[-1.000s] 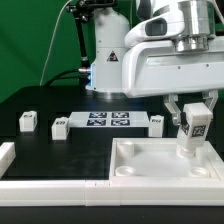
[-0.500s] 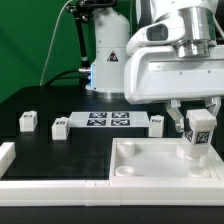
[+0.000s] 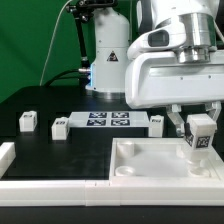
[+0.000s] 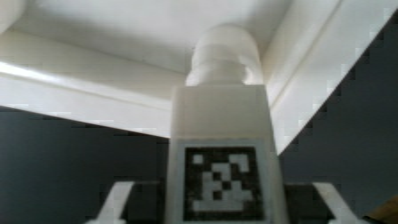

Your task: Assemble one leg

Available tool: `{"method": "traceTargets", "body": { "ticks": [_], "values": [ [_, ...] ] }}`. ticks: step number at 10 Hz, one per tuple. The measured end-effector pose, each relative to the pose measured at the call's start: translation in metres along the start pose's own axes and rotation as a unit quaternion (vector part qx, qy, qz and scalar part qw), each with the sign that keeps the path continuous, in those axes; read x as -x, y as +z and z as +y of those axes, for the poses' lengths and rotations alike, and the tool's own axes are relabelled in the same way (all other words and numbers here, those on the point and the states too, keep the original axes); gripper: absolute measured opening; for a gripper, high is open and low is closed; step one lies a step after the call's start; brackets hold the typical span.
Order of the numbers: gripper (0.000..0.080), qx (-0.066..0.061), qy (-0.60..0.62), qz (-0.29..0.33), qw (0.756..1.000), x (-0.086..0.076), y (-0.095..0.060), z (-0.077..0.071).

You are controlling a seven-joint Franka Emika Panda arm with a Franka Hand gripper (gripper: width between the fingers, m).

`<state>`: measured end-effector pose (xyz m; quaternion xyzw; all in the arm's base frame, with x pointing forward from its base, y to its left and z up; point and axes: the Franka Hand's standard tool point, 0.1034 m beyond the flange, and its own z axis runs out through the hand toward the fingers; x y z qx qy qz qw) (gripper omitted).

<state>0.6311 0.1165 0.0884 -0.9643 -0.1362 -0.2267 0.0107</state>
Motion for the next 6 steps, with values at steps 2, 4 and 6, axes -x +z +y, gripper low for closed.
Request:
{"method": "traceTargets", "body": {
  "ticks": [2, 4, 6],
  "values": [
    [0.0291, 0.001, -0.005, 0.008, 1.0, 0.001, 0.01, -0.006],
    [0.0291, 0.001, -0.006, 0.006, 1.0, 0.004, 0.013, -0.006],
    [0.0291, 0.004, -0.006, 0.019, 1.0, 0.003, 0.013, -0.005]
  ]
}}
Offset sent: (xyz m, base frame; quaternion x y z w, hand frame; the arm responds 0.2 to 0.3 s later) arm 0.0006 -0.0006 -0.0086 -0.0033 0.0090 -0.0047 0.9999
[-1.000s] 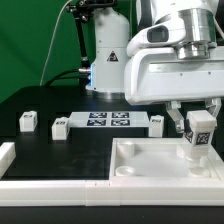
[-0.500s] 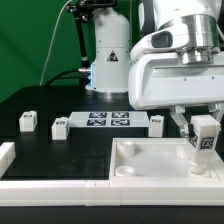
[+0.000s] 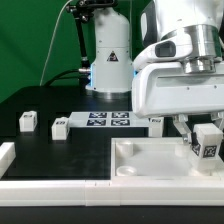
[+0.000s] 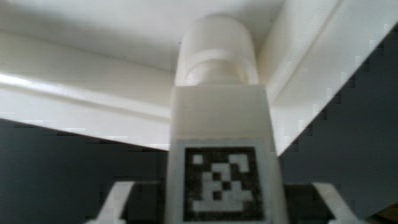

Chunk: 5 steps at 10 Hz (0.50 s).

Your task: Assemble one leg

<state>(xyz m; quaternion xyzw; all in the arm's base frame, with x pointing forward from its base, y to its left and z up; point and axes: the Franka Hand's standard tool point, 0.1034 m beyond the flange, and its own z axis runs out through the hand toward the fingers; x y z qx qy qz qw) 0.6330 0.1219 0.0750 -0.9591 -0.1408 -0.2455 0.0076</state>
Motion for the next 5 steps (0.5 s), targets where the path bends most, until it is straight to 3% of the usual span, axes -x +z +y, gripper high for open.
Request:
{"method": "traceTargets", "body": {
  "ticks": [2, 3, 4, 5],
  "values": [
    [0.0291, 0.001, 0.0, 0.004, 1.0, 0.0003, -0.0003, 0.0004],
    [0.04, 0.001, 0.0, 0.004, 1.0, 0.0003, -0.0003, 0.0004],
    [0.04, 0.001, 0.0, 0.004, 1.0, 0.0003, -0.0003, 0.0003],
    [0.0584, 0.001, 0.0, 0.004, 1.0, 0.0003, -0.0003, 0.0003]
  ]
}}
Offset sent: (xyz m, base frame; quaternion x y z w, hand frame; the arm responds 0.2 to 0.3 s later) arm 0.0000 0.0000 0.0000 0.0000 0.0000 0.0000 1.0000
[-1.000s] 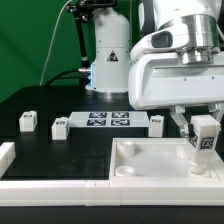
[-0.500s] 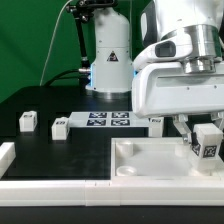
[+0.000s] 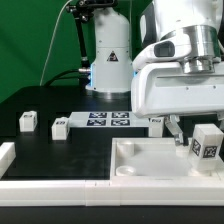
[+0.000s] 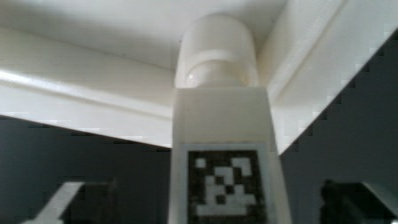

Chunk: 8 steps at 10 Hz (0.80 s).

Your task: Assemble one leg

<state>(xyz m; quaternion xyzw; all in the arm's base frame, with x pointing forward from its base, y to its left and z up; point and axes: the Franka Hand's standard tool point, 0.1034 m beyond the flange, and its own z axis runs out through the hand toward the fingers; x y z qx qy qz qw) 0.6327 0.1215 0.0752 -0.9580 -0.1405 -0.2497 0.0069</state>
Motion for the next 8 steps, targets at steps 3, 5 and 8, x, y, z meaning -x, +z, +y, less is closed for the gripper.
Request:
{"method": "traceTargets", "body": {
  "ticks": [3, 5, 8],
  "values": [
    [0.0647, 0.0, 0.0, 0.0, 1.0, 0.0, 0.0, 0.0],
    [0.0649, 0.0, 0.0, 0.0, 1.0, 0.0, 0.0, 0.0],
    [0.0649, -0.003, 0.003, -0.005, 1.0, -0.011, -0.012, 0.001]
  ]
}}
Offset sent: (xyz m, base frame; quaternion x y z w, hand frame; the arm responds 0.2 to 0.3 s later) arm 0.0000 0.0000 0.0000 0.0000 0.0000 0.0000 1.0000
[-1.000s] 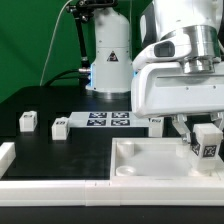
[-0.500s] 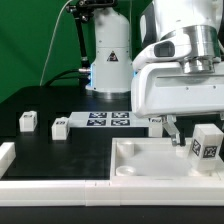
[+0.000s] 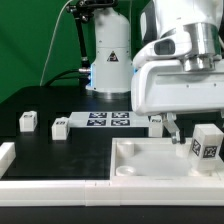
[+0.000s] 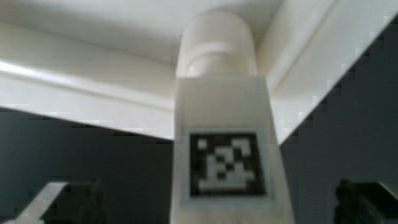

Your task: Assemble one leg

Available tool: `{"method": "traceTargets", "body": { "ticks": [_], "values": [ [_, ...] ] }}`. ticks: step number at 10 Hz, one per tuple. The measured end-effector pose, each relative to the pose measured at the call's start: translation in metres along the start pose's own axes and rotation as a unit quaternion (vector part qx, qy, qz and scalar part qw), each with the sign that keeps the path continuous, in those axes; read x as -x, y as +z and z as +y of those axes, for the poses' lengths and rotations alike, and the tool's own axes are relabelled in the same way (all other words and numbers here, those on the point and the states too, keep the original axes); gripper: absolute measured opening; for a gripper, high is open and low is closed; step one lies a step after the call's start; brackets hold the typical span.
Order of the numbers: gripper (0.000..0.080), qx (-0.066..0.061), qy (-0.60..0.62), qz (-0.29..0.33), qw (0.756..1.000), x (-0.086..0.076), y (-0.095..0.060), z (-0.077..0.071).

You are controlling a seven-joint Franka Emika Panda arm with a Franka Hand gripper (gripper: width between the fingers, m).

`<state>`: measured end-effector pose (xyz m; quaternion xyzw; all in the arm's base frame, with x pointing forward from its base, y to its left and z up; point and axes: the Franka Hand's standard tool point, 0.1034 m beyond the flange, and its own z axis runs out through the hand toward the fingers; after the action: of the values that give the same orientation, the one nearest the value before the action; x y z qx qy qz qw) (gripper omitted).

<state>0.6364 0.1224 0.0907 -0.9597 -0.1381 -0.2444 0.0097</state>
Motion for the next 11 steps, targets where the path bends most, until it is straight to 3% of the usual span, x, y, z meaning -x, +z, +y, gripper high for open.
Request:
{"method": "traceTargets", "body": {
  "ticks": [4, 6, 9, 11],
  "values": [
    [0.0649, -0.011, 0.0, -0.039, 0.999, 0.005, 0.001, -0.005],
    [0.0649, -0.032, 0.002, -0.131, 0.991, 0.012, 0.003, -0.005],
    [0.0649, -0.039, -0.012, -0.223, 0.974, 0.011, 0.002, 0.004],
    [0.0649, -0.047, -0.009, -0.275, 0.96, 0.012, 0.001, 0.0]
  ]
}}
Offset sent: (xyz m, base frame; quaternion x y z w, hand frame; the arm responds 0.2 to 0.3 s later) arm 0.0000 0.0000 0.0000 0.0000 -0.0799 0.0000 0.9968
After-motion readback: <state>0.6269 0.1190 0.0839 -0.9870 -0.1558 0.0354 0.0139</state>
